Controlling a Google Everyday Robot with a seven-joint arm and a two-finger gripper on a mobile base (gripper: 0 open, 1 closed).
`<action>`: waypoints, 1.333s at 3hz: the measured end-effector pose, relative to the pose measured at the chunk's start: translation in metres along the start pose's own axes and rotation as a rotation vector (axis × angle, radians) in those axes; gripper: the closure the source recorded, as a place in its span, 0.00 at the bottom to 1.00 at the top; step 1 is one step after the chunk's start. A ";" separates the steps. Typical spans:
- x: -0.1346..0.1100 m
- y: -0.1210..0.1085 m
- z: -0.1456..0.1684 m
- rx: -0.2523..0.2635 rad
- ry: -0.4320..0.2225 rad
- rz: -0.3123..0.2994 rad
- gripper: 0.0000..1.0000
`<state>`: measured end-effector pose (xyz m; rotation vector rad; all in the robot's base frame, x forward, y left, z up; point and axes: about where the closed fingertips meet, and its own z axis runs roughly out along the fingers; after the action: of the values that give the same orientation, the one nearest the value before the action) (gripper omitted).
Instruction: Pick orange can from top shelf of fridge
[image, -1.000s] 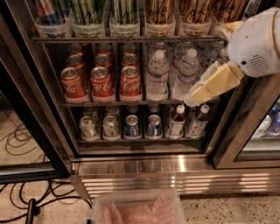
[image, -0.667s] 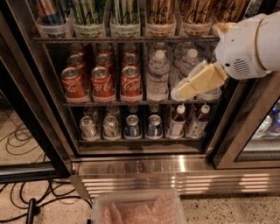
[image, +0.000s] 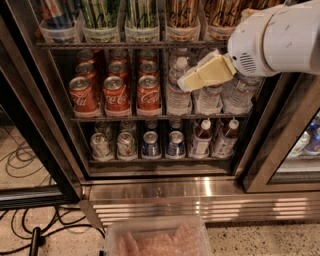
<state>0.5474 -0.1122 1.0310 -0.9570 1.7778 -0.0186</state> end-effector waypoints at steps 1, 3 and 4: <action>0.000 0.000 0.000 0.000 0.000 0.000 0.00; -0.011 -0.021 0.003 0.095 -0.050 0.027 0.14; -0.011 -0.040 -0.004 0.184 -0.071 0.052 0.06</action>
Offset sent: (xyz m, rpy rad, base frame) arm 0.0154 -0.0022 0.0048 0.0517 -0.0488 -0.0505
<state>0.5685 -0.1344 1.0585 -0.7697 1.7031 -0.1119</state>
